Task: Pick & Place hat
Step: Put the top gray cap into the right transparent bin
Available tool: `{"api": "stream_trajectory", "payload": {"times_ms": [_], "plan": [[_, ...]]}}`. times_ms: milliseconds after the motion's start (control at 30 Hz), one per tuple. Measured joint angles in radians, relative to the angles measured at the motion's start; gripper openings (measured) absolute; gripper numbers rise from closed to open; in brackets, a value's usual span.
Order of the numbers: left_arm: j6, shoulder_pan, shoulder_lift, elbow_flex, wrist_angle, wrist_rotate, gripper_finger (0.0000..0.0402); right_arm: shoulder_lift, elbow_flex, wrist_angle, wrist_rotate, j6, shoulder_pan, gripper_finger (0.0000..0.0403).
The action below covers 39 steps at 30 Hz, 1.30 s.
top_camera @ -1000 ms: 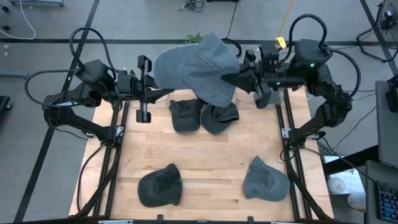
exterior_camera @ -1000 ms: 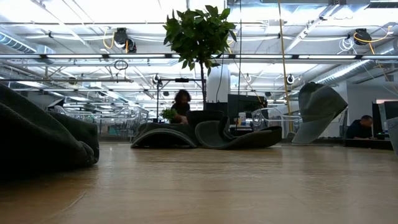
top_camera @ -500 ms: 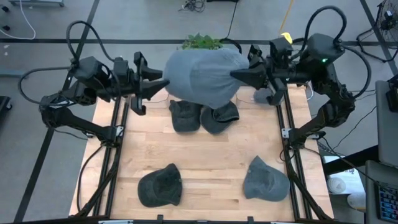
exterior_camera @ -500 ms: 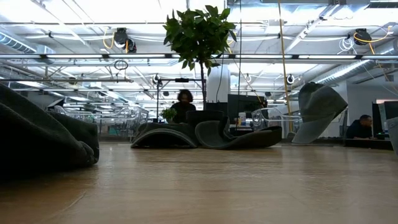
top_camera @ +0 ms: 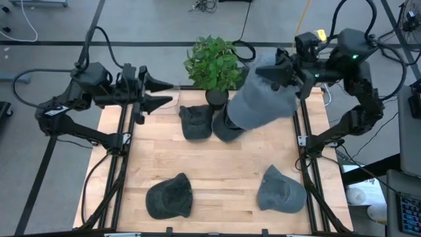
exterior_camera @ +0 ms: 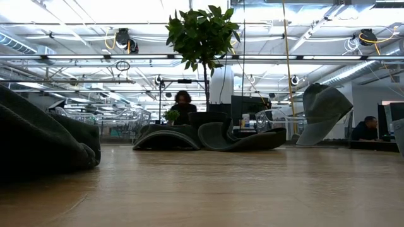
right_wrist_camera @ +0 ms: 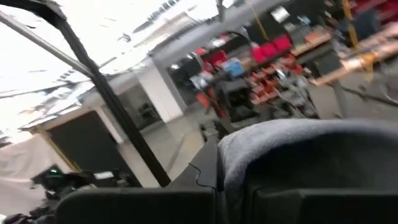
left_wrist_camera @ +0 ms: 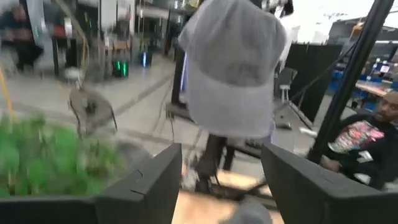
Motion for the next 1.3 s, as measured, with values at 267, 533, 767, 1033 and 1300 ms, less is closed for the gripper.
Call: {"api": "stream_trajectory", "payload": {"times_ms": [267, 533, 767, 1033, 1300], "plan": [[-0.137, 0.0, -0.029, 0.0, -0.124, 0.029, 0.0234, -0.028, 0.0, -0.203, 0.036, -0.054, -0.1, 0.0004], [-0.152, 0.0, -0.04, 0.0, -0.138, 0.053, 0.0235, -0.025, 0.0, -0.44, 0.038, -0.182, -0.266, 0.0004], [-0.151, 0.0, -0.041, 0.0, -0.138, 0.054, 0.0235, -0.013, 0.001, -0.525, -0.001, -0.273, -0.427, 0.0003], [-0.15, 0.0, -0.041, 0.0, -0.153, 0.054, 0.0235, 0.016, 0.001, -0.618, -0.001, -0.398, -0.57, 0.0003], [-0.143, 0.0, -0.041, 0.0, -0.16, 0.054, 0.0235, 0.059, 0.001, -0.718, 0.178, -0.55, -0.642, 0.0003]]}}
